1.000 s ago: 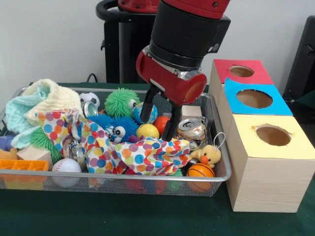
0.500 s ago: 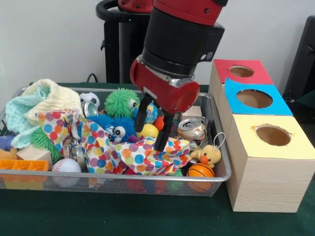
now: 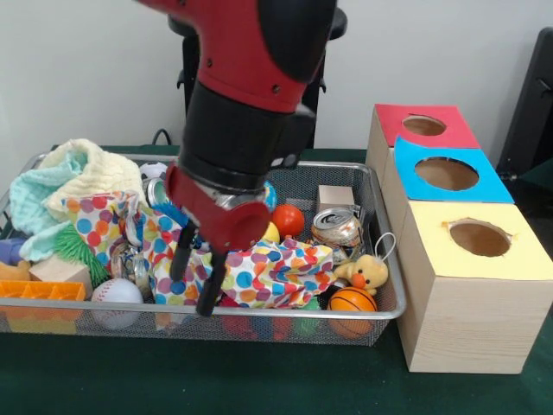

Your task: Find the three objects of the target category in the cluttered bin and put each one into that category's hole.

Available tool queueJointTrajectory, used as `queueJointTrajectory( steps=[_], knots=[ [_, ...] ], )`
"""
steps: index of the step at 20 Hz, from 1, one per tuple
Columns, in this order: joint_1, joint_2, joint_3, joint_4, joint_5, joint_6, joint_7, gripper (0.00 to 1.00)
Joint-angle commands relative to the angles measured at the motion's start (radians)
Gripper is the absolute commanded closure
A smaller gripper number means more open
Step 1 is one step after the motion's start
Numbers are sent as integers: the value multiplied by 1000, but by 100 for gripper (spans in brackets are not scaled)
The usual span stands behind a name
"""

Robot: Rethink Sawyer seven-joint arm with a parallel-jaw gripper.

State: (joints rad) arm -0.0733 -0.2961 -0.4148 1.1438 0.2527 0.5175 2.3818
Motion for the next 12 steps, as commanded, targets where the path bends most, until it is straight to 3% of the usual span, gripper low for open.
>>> queueJointTrajectory(
  steps=[1,12],
  knots=[
    [-48,83,142,196,14,-83,141,0],
    [7,46,115,273,40,-86,176,0]
  ],
)
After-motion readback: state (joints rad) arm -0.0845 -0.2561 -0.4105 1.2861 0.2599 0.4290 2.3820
